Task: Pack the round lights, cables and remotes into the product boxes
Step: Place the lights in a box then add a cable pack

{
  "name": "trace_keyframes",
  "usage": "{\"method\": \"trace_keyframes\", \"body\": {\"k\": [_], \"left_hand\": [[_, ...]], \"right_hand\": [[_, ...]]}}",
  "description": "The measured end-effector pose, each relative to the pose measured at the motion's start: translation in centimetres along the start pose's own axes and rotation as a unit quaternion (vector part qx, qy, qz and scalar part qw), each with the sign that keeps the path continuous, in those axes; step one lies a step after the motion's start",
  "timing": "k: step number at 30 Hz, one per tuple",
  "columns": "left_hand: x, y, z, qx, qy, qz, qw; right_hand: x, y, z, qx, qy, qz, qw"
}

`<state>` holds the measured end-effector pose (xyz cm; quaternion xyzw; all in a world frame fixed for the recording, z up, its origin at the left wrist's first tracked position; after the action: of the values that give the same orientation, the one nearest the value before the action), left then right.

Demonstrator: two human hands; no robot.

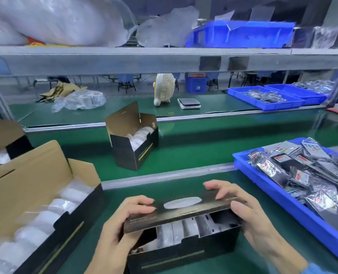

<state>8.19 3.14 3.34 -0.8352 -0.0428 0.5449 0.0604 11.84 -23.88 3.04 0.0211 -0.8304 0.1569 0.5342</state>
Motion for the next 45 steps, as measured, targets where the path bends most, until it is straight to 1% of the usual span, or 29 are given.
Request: {"method": "trace_keyframes", "body": {"k": [1,2,3,4,6,8,11,13,15,16,18,21,22,23,24,25,28,31,34,36,38,42,44,45], "left_hand": [[0.1,0.2,0.0,0.014,-0.022,0.005,1.000],[-0.1,0.3,0.1,0.014,-0.010,0.015,1.000],[-0.5,0.2,0.5,-0.003,0.013,0.016,1.000],[-0.7,0.1,0.9,-0.031,0.019,0.027,0.999],[-0.9,0.2,1.6,-0.059,0.022,0.035,0.997],[-1.2,0.3,1.5,-0.048,0.041,0.006,0.998],[-1.2,-0.5,1.4,-0.012,0.055,-0.036,0.998],[-1.2,-0.9,1.7,0.012,0.097,-0.086,0.991],[-1.2,-0.9,2.0,0.031,0.155,-0.144,0.977],[-1.1,-0.8,2.2,0.034,0.179,-0.160,0.970],[-0.9,-0.7,2.4,0.023,0.205,-0.172,0.963],[-1.0,-0.3,2.4,-0.001,0.213,-0.164,0.963],[-1.1,-0.2,2.4,-0.001,0.216,-0.165,0.962],[-1.1,-0.2,2.4,0.003,0.218,-0.169,0.961],[-1.2,-0.4,2.2,0.012,0.213,-0.171,0.962],[-1.4,-0.8,2.0,0.022,0.198,-0.169,0.965],[-2.1,-2.0,0.8,0.067,0.145,-0.158,0.975],[-2.4,-2.2,0.2,0.082,0.156,-0.181,0.968],[-1.4,-2.0,0.9,0.093,0.168,-0.174,0.966],[-0.7,-1.8,1.7,0.109,0.208,-0.206,0.950],[-0.2,-1.6,1.9,0.094,0.242,-0.226,0.939],[0.0,-1.0,2.1,0.031,0.246,-0.192,0.950],[0.0,-0.8,2.2,0.018,0.248,-0.186,0.951],[0.0,-0.7,2.3,0.014,0.246,-0.185,0.951]], "right_hand": [[0.1,-0.2,0.1,0.002,-0.001,-0.003,1.000],[0.2,-0.3,0.2,-0.001,0.000,-0.007,1.000],[0.2,-0.2,0.3,-0.002,0.001,-0.009,1.000],[0.1,-0.1,0.3,-0.004,0.003,-0.013,1.000],[0.1,0.0,0.2,-0.009,-0.001,-0.024,1.000],[0.2,-0.1,0.2,-0.013,-0.007,-0.024,1.000],[0.2,0.0,0.4,-0.022,-0.019,-0.002,1.000],[0.4,0.0,0.8,-0.005,-0.029,0.021,0.999],[0.7,0.0,1.5,0.025,-0.040,0.080,0.996],[0.9,0.0,1.9,0.034,-0.054,0.134,0.989],[1.3,0.1,2.6,0.025,-0.100,0.260,0.960],[2.2,0.7,2.9,-0.034,-0.195,0.405,0.893],[2.7,1.1,2.8,-0.054,-0.239,0.433,0.867],[3.1,1.8,2.6,-0.058,-0.286,0.447,0.845],[3.2,2.6,2.3,-0.047,-0.327,0.449,0.830],[3.3,3.4,2.0,-0.035,-0.353,0.445,0.822],[2.9,4.5,1.4,-0.043,-0.361,0.427,0.828],[2.6,4.5,1.4,-0.072,-0.367,0.411,0.831],[2.6,4.8,1.5,-0.074,-0.374,0.438,0.814],[2.6,5.2,1.5,-0.064,-0.369,0.475,0.796],[2.8,5.2,1.4,-0.062,-0.372,0.498,0.781],[2.9,5.4,1.5,-0.045,-0.409,0.459,0.787],[2.9,5.4,1.4,-0.039,-0.417,0.450,0.789],[3.0,5.3,1.4,-0.041,-0.414,0.441,0.796]]}}
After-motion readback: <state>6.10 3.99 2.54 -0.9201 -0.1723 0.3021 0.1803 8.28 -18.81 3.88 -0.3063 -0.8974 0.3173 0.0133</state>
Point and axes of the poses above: each hand's wrist, its own z-axis away from the middle knuckle, its own y-axis out of the palm, x = y × z, the point moved 3 cm from there along -z, towards the middle knuckle, and after that the axes turned 8 degrees about z, right-handed, at the moved point
